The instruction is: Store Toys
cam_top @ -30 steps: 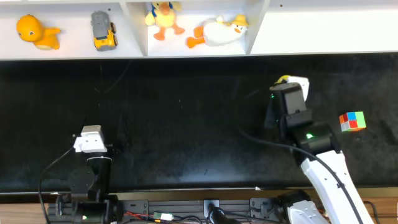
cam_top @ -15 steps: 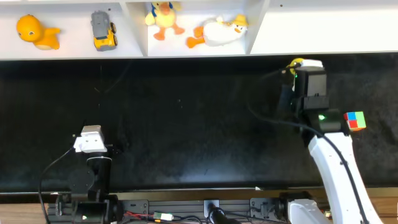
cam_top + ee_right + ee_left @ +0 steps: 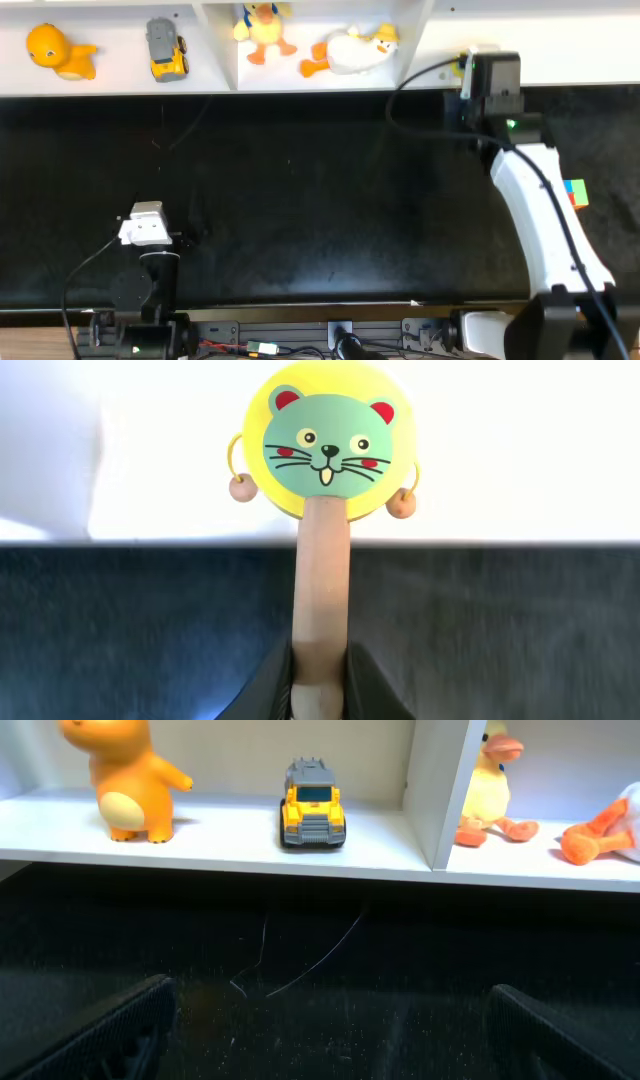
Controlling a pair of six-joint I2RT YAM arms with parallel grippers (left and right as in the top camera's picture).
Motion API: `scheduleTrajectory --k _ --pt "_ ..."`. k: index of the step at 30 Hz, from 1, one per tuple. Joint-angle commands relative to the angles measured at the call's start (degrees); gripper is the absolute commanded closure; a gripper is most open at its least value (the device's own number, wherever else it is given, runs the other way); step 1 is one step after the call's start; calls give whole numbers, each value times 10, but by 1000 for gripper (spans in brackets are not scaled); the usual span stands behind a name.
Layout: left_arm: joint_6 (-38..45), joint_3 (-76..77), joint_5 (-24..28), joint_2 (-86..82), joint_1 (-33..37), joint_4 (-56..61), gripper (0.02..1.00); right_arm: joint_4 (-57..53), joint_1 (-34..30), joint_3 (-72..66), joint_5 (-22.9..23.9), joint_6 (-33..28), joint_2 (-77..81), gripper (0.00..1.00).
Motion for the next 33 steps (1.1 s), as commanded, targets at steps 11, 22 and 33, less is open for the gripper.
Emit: scheduleTrajectory --k 11,22,33 --pt "12 -2 3 -5 3 0 20 16 -5 120 -26 -50 114 890" --pt "12 -2 3 -5 3 0 20 68 -19 124 -73 -50 156 879" --pt "12 -2 3 -5 3 -1 20 89 -19 124 -100 -45 184 866"
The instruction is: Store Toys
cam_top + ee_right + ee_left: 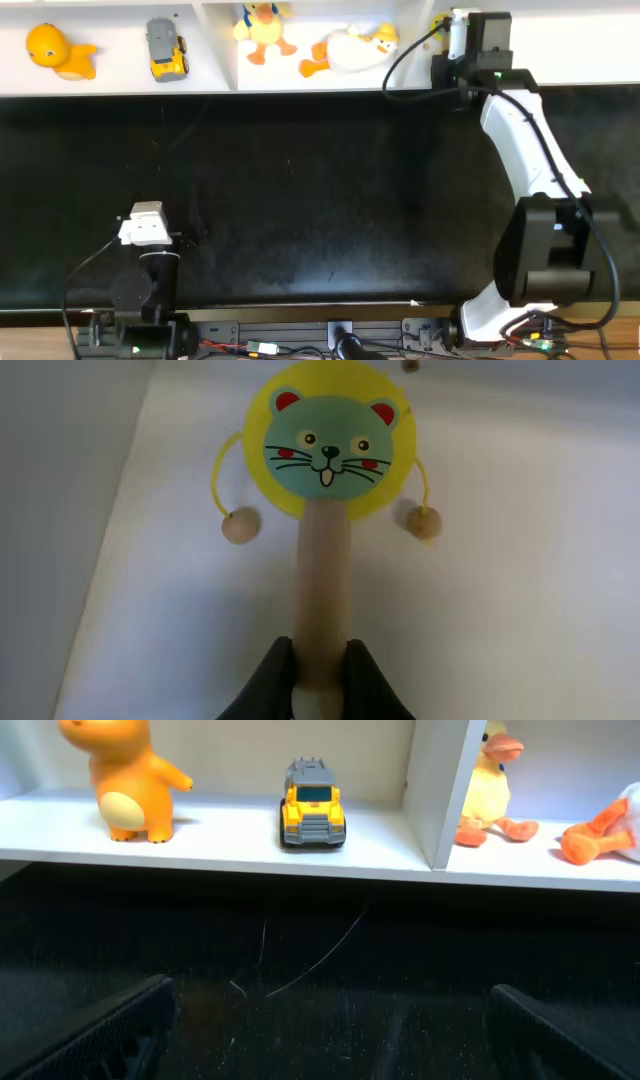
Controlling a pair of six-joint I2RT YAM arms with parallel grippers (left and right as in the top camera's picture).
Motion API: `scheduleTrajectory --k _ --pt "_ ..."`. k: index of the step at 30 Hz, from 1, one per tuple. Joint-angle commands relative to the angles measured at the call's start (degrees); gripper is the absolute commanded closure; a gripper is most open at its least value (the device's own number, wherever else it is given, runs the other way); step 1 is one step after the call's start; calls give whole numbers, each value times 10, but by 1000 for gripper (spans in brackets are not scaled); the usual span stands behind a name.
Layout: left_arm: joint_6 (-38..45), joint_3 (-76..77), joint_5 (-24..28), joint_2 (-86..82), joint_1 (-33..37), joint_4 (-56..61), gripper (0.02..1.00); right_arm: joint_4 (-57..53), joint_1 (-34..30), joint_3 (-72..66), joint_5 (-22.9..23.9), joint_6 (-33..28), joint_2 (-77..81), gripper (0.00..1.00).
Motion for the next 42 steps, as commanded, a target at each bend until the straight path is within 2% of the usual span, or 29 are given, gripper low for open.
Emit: scheduleTrajectory --k 1,9,16,23,26,28,42 --pt "12 -2 3 -5 3 0 20 3 -1 21 -15 2 16 864" --pt "12 -2 3 -5 3 0 20 3 -1 21 -27 5 20 825" --pt "12 -2 3 -5 3 0 20 1 -1 21 -27 5 20 715" --pt "12 -2 3 -5 3 0 20 -17 -1 21 -27 5 20 698" --pt "12 -2 3 -5 3 0 20 -40 -1 21 -27 4 15 625" --pt "12 -2 3 -5 3 0 20 -54 -1 21 -26 4 6 617" --pt "12 -2 3 -5 3 0 20 -136 0 -24 7 -3 -96 538"
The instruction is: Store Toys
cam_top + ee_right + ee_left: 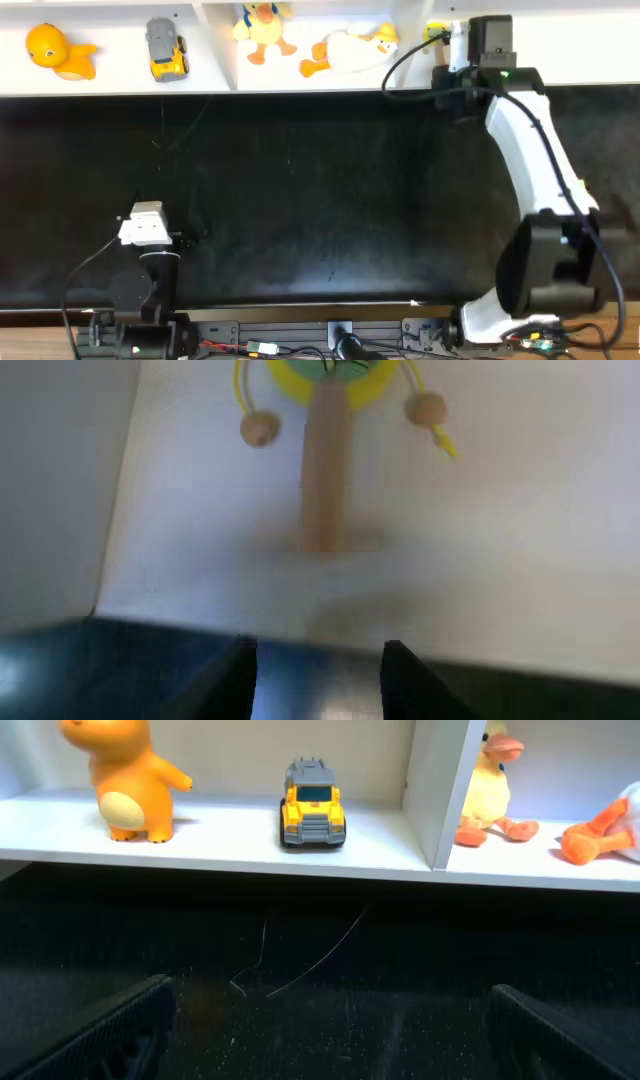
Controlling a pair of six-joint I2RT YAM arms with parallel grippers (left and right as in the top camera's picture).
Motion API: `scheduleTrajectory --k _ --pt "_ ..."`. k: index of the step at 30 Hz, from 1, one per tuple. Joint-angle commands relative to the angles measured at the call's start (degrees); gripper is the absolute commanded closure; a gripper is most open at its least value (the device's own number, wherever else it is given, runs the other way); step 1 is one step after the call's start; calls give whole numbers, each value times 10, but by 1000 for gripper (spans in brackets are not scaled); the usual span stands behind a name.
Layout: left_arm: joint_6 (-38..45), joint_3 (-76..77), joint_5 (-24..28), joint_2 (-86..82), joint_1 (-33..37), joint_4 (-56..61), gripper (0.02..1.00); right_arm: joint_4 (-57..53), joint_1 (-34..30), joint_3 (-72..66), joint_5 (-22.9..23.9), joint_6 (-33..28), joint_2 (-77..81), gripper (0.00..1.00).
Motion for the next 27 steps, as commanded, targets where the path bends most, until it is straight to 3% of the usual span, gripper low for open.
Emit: scheduleTrajectory --k 1,5,11,14,16,27 --pt "12 -2 3 -5 3 -1 20 -6 0 -41 13 -2 -63 533" --pt "12 -2 3 -5 3 0 20 -5 0 -106 13 -2 -121 487" --pt "12 -2 3 -5 3 0 20 -13 0 -194 13 -2 -225 303" --pt "12 -2 3 -5 3 0 20 -25 0 -229 28 -2 -273 176" --pt "12 -2 3 -5 3 0 20 -37 0 -247 33 -2 -301 9" --pt "12 -2 3 -5 3 0 20 -53 0 -282 32 -2 -381 5"
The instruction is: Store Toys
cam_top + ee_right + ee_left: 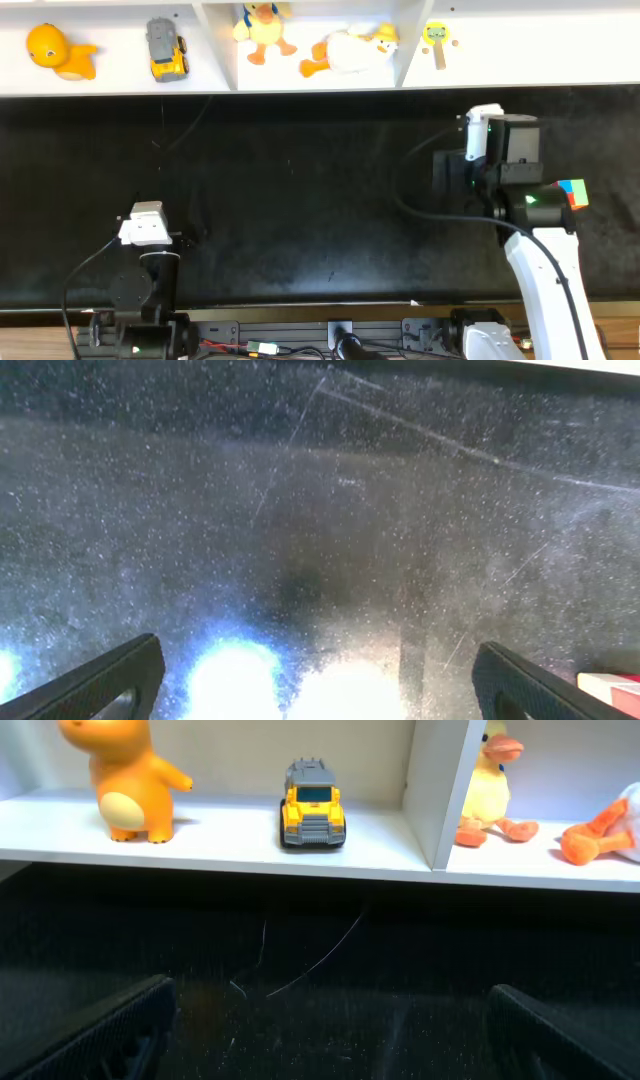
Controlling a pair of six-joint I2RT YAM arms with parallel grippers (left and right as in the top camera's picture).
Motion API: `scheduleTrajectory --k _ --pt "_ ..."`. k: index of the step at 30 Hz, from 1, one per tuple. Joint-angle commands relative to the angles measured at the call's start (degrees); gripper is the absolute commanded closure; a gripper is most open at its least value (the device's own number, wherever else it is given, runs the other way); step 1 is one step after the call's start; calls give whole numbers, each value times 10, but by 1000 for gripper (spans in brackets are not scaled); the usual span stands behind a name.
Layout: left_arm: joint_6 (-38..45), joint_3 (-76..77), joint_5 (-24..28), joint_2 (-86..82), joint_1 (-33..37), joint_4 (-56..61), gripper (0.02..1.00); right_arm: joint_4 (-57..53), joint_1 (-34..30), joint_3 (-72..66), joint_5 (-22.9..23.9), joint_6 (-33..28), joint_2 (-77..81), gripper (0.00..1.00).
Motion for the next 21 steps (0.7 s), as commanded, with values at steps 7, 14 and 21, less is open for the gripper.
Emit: scheduleTrajectory --k 7,14,21 --pt "12 -2 3 -5 3 0 20 2 0 -4 4 -1 -44 3" --pt "12 -2 3 -5 3 0 20 2 -2 -4 4 -1 -86 5" --pt "12 -2 3 -5 3 0 20 2 -1 -4 4 -1 -131 1"
